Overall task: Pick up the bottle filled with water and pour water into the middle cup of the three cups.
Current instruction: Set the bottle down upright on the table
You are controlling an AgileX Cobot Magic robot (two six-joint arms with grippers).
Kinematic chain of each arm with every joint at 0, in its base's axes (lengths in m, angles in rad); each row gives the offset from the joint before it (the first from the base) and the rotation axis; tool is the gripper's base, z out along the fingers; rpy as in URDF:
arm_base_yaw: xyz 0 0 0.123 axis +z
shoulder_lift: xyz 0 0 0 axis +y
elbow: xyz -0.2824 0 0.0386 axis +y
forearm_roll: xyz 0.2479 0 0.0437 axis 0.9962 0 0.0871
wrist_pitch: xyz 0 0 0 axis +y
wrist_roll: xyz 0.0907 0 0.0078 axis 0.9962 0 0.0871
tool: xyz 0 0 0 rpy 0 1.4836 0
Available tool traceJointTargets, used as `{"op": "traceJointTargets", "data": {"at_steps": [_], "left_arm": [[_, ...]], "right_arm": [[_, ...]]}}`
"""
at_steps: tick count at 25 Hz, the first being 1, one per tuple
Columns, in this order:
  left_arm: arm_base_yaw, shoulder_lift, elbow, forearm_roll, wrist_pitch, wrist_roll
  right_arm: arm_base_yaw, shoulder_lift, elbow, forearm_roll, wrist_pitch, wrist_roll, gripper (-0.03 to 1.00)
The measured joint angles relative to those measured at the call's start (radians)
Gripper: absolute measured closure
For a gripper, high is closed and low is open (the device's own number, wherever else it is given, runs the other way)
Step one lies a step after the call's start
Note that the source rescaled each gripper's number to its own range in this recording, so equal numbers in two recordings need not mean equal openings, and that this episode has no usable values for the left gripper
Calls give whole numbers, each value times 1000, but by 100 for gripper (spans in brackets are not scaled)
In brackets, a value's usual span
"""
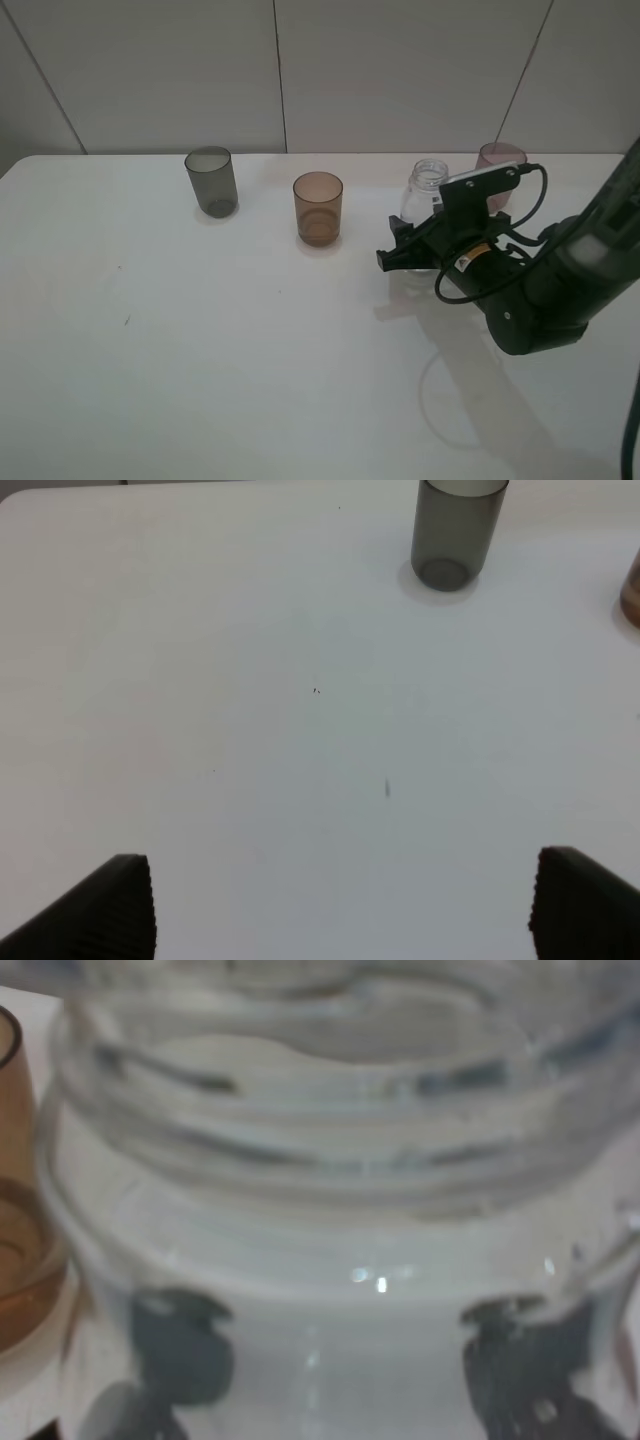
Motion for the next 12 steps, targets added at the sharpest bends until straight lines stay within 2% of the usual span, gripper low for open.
{"op": "traceJointTargets", "data": {"at_steps": [1,4,5,8,12], "left_arm": [[0,0,0,0,0,0],[0,0,0,0,0,0],[0,0,0,0,0,0],[0,0,0,0,0,0],[0,0,0,0,0,0]], "right_arm": [[0,0,0,1,-1,0,77],[0,0,0,3,-11,0,23],[0,0,0,3,-12,0,12],[0,-6,0,5,-14,0,1],[0,-73,0,9,-13,-19,-2]]}}
